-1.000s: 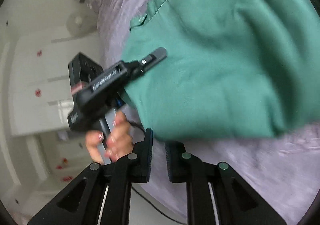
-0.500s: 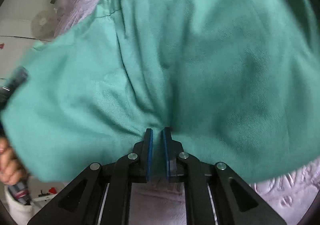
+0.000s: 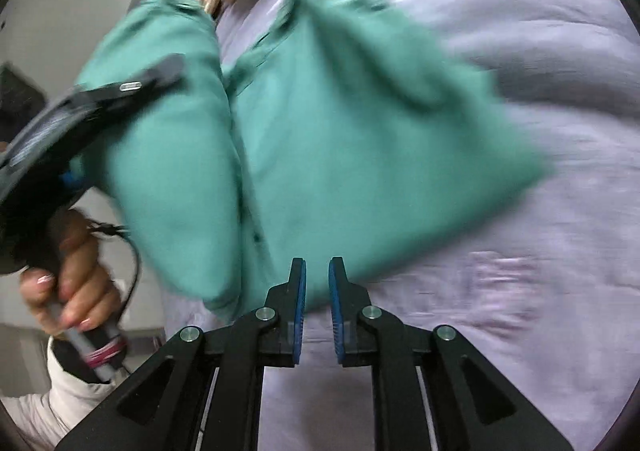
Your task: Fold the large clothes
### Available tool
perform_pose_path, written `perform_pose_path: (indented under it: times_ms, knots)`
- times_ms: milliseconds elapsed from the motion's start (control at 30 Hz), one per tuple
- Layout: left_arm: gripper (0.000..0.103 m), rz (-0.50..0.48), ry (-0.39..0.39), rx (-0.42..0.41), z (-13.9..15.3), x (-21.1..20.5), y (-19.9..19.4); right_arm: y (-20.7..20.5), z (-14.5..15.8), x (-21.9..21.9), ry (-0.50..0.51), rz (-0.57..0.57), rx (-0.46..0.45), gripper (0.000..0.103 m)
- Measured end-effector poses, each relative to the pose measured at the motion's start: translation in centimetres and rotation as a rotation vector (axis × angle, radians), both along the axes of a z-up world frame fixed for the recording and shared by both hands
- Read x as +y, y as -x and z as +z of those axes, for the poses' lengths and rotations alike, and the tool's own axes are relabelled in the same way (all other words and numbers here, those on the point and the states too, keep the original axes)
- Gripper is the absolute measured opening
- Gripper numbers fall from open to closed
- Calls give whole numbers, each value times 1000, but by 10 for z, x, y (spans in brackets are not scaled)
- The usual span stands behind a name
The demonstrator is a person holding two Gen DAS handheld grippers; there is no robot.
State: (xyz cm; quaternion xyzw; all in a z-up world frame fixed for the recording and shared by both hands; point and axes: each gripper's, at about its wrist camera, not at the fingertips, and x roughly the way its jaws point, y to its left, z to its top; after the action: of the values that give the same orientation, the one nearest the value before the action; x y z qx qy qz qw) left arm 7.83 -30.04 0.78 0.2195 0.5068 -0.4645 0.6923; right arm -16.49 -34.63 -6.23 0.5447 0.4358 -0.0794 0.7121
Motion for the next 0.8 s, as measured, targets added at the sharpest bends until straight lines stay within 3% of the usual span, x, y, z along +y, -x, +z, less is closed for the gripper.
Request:
perform_pose_path:
  times_ms: [133, 167, 267, 300, 433, 567, 600, 667, 700, 800]
  knots:
    - [24, -19, -101, -63, -35, -24, 19, 36, -7, -20, -10, -53, 24, 15]
    - [34, -20, -95, -59, -37, -25, 20, 44, -8, -24, -13, -63, 25, 15]
    - [79, -4, 3, -26, -26, -22, 25, 55, -8, -27, -16, -71, 23, 15]
    - [86, -4, 39, -31, -21, -22, 29, 61, -6, -29, -17, -72, 22, 15]
    - [86, -69, 100, -25, 5, -22, 43, 69, 1, -29, -12, -79, 28, 15]
    - [86, -32, 148, -24, 26, 6, 34, 47, 6, -39, 10, -87, 43, 15]
    - [86, -2, 147, -28, 30, 19, 27, 42, 5, -35, 13, -88, 40, 21]
    - [86, 61, 130, -36, 31, 44, 14, 37, 9, -28, 15, -94, 17, 70]
    - [86, 101, 113, -40, 30, 61, 5, 37, 11, -26, 15, -94, -8, 76]
    - [86, 206, 47, -44, 18, 103, -17, 31, 18, -13, -10, -58, -71, 76]
